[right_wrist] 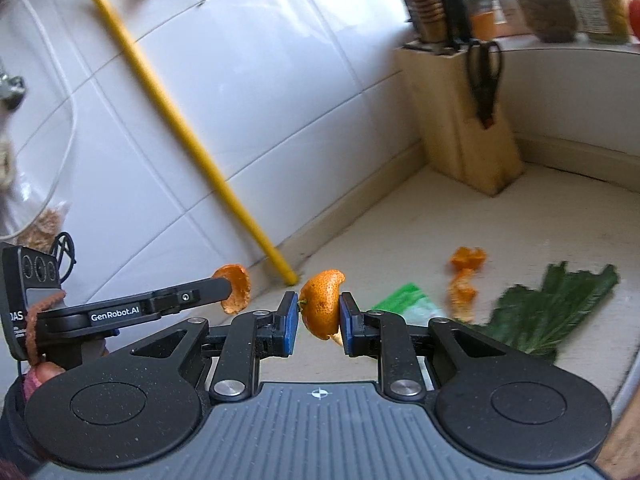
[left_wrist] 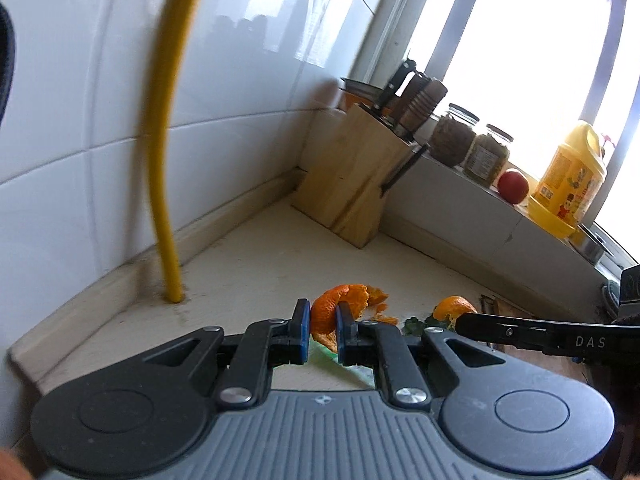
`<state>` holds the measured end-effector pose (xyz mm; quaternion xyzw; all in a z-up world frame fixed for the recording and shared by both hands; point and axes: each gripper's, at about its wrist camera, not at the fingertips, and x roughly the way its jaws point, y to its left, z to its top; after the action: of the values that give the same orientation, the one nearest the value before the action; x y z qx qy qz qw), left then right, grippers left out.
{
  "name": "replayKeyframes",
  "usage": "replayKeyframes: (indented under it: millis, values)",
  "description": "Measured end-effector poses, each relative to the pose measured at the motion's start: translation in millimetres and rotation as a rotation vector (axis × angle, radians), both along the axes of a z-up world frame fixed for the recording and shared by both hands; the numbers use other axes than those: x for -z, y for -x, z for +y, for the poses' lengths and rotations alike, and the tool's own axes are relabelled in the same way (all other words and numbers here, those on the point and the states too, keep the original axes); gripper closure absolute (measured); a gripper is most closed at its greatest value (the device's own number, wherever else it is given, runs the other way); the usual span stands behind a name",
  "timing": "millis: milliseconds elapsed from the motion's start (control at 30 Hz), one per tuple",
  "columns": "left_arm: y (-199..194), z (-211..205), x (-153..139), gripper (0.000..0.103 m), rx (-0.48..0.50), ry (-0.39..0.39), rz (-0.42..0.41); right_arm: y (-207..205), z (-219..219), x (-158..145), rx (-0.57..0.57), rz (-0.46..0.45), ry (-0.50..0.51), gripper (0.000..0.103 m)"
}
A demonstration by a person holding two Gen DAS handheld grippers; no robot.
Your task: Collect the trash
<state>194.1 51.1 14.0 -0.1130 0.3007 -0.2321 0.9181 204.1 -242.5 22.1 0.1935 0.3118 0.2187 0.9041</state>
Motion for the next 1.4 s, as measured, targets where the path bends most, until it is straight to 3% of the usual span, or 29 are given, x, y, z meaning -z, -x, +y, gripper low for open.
replayKeyframes:
  millis: [900, 1400]
  values:
    - [92.2, 103.7, 2.0, 0.091, -0.214, -0.024, -0.012, 30.1, 135.3, -11.3, -0.299, -0.007, -0.008, 0.074]
    - [130.8, 151.7, 7.0, 0.091, -0.289, -0.044, -0.031, 53.1, 191.6, -15.7, -0.357, -0.016, 0.004, 0.074]
